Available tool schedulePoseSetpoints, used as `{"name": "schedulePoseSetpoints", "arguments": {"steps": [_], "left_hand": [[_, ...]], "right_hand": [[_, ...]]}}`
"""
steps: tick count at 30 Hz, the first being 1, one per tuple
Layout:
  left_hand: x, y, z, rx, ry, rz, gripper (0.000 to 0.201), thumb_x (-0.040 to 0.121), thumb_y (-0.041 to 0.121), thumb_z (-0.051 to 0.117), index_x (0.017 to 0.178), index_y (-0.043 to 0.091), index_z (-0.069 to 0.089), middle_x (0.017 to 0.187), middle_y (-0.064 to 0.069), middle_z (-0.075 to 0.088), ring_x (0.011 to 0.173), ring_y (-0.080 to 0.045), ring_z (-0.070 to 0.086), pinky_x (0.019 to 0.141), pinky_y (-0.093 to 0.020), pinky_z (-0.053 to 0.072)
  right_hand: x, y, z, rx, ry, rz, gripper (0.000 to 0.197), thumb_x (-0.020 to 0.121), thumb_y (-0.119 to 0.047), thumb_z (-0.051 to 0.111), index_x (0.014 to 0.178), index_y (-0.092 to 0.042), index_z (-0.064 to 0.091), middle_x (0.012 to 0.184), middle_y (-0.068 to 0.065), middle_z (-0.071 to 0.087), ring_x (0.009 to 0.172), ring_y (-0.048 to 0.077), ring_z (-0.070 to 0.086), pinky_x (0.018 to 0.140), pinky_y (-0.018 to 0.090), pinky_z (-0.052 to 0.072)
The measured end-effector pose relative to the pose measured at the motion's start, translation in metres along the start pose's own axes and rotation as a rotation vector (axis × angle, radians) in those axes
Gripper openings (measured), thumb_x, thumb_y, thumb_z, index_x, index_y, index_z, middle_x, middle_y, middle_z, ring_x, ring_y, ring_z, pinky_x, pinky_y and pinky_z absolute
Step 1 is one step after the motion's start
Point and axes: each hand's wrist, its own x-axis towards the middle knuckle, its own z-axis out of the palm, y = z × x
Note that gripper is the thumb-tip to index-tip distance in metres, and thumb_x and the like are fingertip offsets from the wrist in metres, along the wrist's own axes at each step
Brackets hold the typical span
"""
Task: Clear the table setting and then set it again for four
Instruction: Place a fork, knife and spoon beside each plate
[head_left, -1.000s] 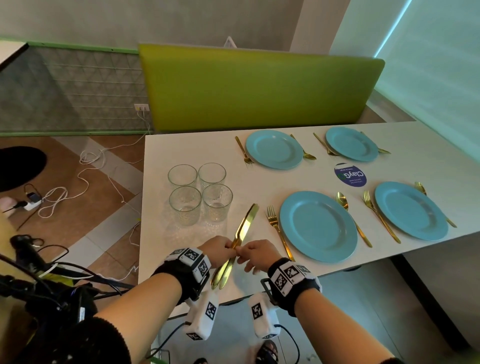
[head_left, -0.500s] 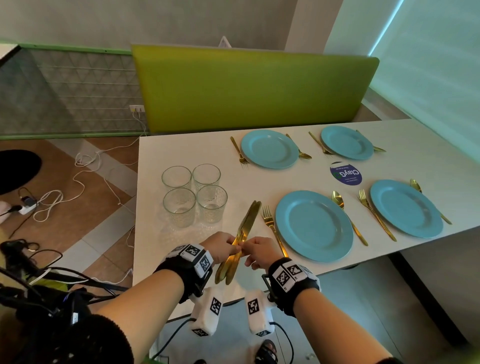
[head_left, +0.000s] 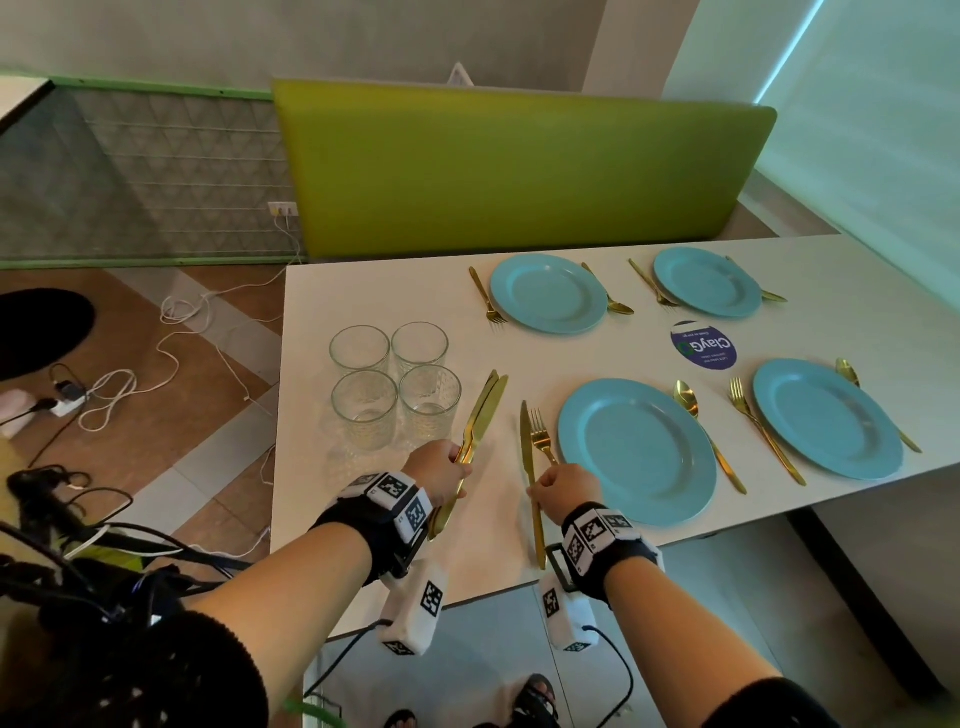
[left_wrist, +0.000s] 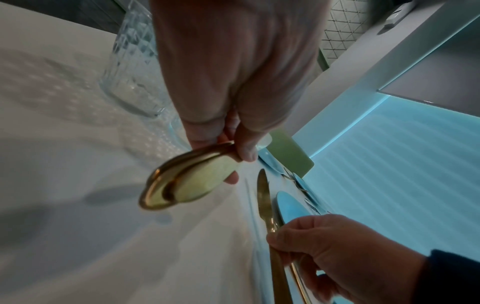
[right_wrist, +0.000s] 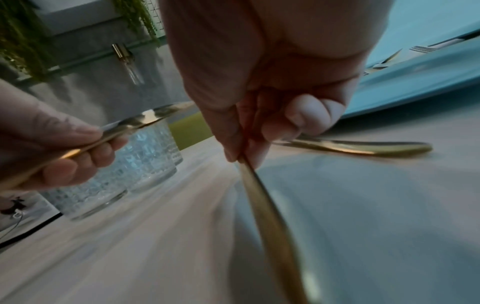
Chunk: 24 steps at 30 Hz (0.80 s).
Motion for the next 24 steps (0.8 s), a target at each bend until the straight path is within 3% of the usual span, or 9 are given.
{"name": "schedulePoseSetpoints", "arguments": {"steps": [3,7,16,18,22,24], "left_hand": [[-0.001,0.001,0.002,-0.011,-0.006,-0.001,0.022,0.095,0.01,0.051,0.115,0.002,0.056,0.101,-0.008,0.056,0.072,-0.018,0.06,0.071,-0.027,0.053],[-0.002,0.0,0.005,-0.012,-0.009,-0.013,0.022,0.095,0.012,0.052,0.114,0.003,0.057,0.101,-0.007,0.057,0.077,-0.022,0.063,0.089,-0.038,0.055],[-0.003,-0.002,0.006,0.007,0.008,-0.005,0.022,0.094,0.012,0.052,0.114,0.003,0.057,0.099,-0.007,0.057,0.065,-0.014,0.059,0.076,-0.031,0.052],[-0.004,-0.003,0.006,0.016,0.01,-0.006,0.023,0.095,0.012,0.051,0.116,0.003,0.056,0.1,-0.007,0.057,0.068,-0.016,0.06,0.073,-0.028,0.051],[-0.005,-0.003,0.005,0.031,0.009,-0.005,0.025,0.095,0.012,0.051,0.118,0.003,0.055,0.103,-0.006,0.056,0.076,-0.02,0.062,0.077,-0.029,0.052],[-0.005,-0.003,0.006,0.029,0.008,-0.003,0.026,0.095,0.011,0.051,0.119,0.002,0.055,0.104,-0.007,0.056,0.078,-0.021,0.061,0.068,-0.023,0.051]], "right_hand": [[0.001,-0.002,0.003,-0.013,0.048,-0.001,0.018,0.09,-0.024,0.056,0.092,-0.013,0.069,0.1,0.009,0.07,0.095,0.024,0.065,0.081,0.03,0.053],[0.002,-0.006,0.003,-0.043,0.07,-0.013,0.019,0.091,-0.024,0.054,0.094,-0.013,0.069,0.1,0.009,0.07,0.094,0.024,0.065,0.081,0.031,0.055],[0.002,-0.008,0.007,-0.151,0.076,-0.016,0.024,0.092,-0.025,0.05,0.105,-0.015,0.068,0.104,0.008,0.068,0.097,0.025,0.065,0.085,0.034,0.055],[0.002,-0.006,0.006,-0.151,0.08,-0.002,0.024,0.092,-0.026,0.052,0.106,-0.015,0.068,0.105,0.008,0.068,0.098,0.025,0.065,0.084,0.033,0.055],[0.001,-0.002,0.004,-0.151,0.1,0.014,0.025,0.092,-0.029,0.052,0.106,-0.016,0.069,0.104,0.007,0.068,0.098,0.023,0.065,0.083,0.032,0.053],[-0.002,0.001,0.004,-0.151,0.101,0.014,0.026,0.091,-0.032,0.054,0.104,-0.015,0.069,0.103,0.006,0.069,0.097,0.023,0.065,0.082,0.032,0.053]]}}
